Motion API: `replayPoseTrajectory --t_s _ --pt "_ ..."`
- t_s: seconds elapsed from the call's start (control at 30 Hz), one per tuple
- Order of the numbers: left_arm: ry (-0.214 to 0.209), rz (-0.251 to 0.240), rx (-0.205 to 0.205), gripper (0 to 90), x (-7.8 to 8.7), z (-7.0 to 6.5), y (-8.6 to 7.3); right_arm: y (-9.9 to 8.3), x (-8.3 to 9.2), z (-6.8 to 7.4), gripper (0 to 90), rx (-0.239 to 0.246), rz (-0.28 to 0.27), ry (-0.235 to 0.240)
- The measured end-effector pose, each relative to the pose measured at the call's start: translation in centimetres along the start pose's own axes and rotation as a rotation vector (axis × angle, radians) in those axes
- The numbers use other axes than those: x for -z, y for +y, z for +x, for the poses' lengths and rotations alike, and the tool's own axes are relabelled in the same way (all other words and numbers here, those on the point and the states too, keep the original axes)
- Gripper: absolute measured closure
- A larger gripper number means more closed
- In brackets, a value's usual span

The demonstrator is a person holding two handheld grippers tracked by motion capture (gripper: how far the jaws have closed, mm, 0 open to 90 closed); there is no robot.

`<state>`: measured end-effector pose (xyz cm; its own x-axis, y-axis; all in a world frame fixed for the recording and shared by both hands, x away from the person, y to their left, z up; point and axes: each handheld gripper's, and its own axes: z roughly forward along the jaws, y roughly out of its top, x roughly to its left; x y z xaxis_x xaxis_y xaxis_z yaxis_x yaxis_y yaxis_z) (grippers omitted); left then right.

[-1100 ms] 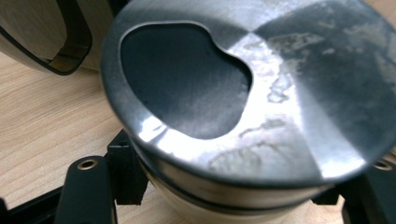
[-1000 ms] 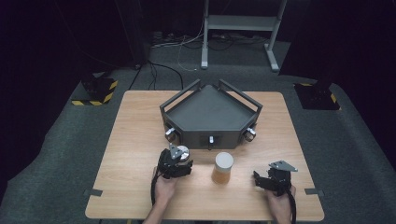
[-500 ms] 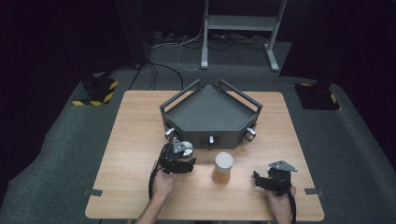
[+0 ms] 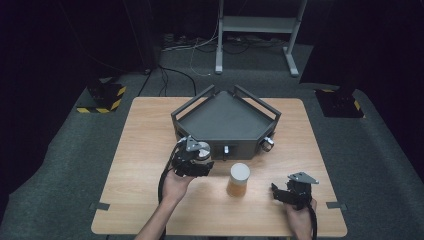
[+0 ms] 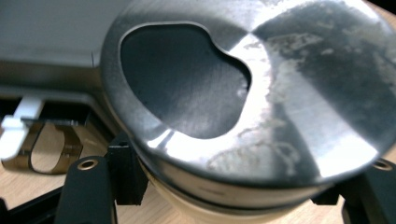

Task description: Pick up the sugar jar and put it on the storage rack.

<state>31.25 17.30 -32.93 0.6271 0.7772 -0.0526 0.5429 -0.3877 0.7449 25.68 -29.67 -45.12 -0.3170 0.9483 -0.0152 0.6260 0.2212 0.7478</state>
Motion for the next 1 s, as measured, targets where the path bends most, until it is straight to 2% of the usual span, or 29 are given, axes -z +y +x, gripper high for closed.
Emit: replayPoseTrajectory --t_s 0.4,0.8,1.0 --pt "-0.032 -0.011 0.001 31.1 0.8 1.0 3.2 0.0 0.0 0.0 14.8 0.0 0.0 0.0" --pt "-0.025 -0.024 -0.008 31.1 1.3 1.7 6.7 0.0 0.0 0.0 14.9 0.001 -0.001 0.002" --pt "-0.014 -0.018 0.002 31.1 0.9 2.1 8.2 0.0 0.0 0.0 15.0 0.0 0.0 0.002"
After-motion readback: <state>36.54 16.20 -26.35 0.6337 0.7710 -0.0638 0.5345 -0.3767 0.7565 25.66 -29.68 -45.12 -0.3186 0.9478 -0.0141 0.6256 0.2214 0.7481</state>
